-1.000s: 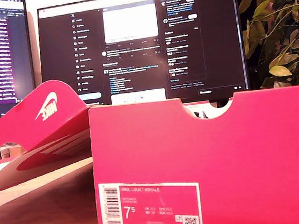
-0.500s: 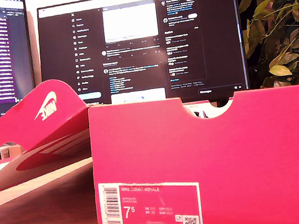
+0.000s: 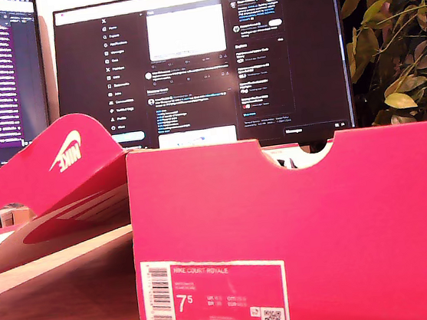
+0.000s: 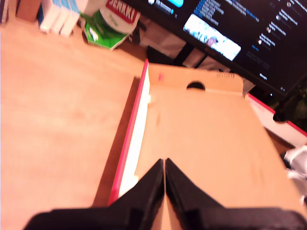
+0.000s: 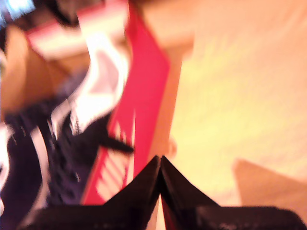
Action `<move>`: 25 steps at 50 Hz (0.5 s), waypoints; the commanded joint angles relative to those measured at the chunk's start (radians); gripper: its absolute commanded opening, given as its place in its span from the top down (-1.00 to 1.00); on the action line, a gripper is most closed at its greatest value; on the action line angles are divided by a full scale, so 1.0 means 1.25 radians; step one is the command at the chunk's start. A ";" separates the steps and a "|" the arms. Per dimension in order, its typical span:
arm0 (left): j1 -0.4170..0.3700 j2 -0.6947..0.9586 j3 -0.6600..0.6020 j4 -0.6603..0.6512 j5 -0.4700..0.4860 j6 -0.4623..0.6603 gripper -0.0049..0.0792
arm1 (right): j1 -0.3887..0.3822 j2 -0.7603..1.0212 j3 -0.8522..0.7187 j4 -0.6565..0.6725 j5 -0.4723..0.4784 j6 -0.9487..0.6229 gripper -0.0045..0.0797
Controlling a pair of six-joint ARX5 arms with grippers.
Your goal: Close the red shoebox by pushing the lid with your left arm and holding the box in place with your right arm
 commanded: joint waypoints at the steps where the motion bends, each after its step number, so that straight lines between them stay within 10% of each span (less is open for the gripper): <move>1: 0.012 0.060 0.023 0.005 0.005 0.039 0.93 | -0.002 0.042 0.024 0.009 -0.016 -0.001 0.92; 25: 0.103 0.587 0.296 -0.017 0.112 0.174 0.93 | 0.000 0.322 0.118 0.059 -0.134 -0.074 0.92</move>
